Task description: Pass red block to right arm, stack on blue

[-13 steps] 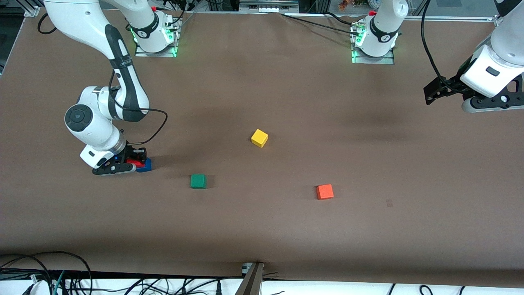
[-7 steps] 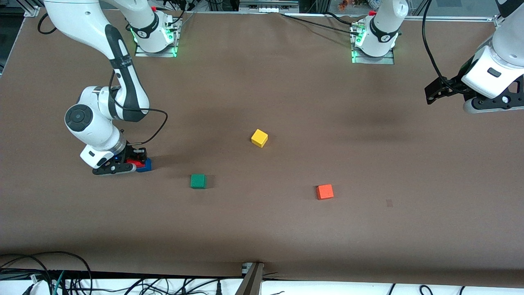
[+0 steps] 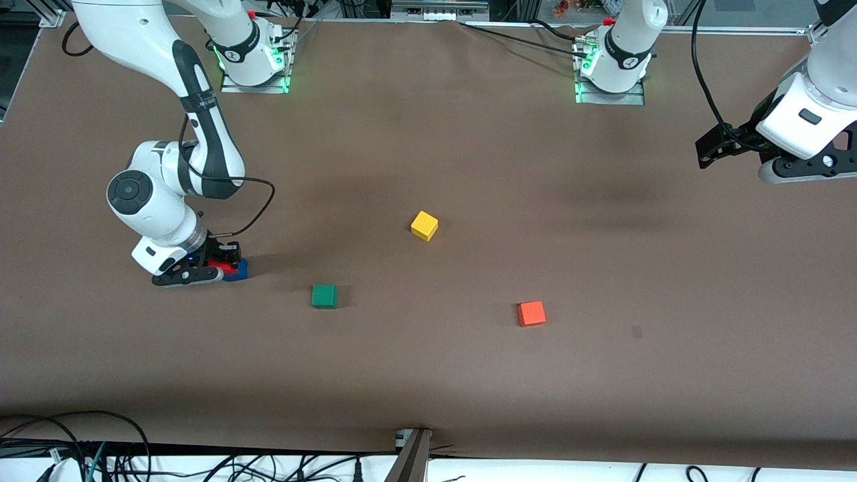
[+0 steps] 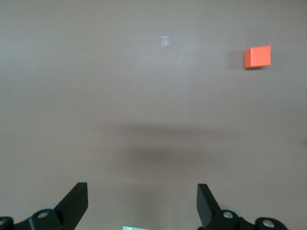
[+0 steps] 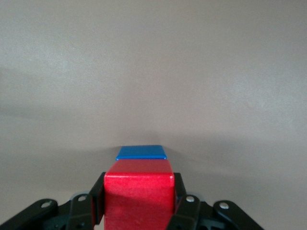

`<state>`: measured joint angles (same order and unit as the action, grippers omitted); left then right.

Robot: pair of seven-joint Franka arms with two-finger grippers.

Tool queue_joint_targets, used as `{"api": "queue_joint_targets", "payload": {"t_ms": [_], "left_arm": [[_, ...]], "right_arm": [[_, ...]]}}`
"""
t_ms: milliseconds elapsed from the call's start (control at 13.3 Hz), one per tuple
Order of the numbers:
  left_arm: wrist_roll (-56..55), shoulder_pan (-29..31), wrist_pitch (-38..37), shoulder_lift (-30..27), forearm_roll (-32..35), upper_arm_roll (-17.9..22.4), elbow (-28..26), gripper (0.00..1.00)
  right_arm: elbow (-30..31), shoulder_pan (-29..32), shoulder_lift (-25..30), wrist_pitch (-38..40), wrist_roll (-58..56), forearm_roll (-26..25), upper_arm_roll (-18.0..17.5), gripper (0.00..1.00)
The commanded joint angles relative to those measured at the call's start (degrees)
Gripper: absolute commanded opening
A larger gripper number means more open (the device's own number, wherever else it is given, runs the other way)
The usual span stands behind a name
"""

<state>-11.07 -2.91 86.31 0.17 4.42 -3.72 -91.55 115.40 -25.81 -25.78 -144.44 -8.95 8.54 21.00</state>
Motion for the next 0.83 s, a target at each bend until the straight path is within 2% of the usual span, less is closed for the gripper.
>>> {"api": "queue_joint_targets", "payload": {"t_ms": [0,75,151,226,527,753], "left_arm": [[-0.1,-0.3,-2.9,0.9,-0.6,0.1,2.2,1.00],[-0.1,-0.3,-3.0,0.9,-0.6,0.0,2.2,1.00],[-0.1,-0.3,-3.0,0.9,-0.6,0.0,2.2,1.00],[0.1,-0.3,-3.0,0.9,-0.6,0.2,2.2,1.00],[-0.4,-0.4,-3.1,0.9,-0.6,-0.5,2.2,1.00],[-0.4,-0.3,-3.1,1.0,-0.7,-0.6,2.2,1.00]], "right_arm": [[0.9,-0.4,0.6,-1.0,0.9,0.1,0.0,0.26],[0.8,-0.5,0.6,-1.0,1.3,0.0,0.0,0.45],[0.5,-0.6,0.6,-0.8,2.0,0.0,0.0,0.78],[0.3,-0.6,0.6,-0.5,1.6,-0.1,0.0,1.00],[-1.1,-0.6,1.3,0.6,0.9,-0.2,0.0,1.00],[-5.5,-0.6,2.4,8.6,0.7,-0.3,0.4,1.00]]}}
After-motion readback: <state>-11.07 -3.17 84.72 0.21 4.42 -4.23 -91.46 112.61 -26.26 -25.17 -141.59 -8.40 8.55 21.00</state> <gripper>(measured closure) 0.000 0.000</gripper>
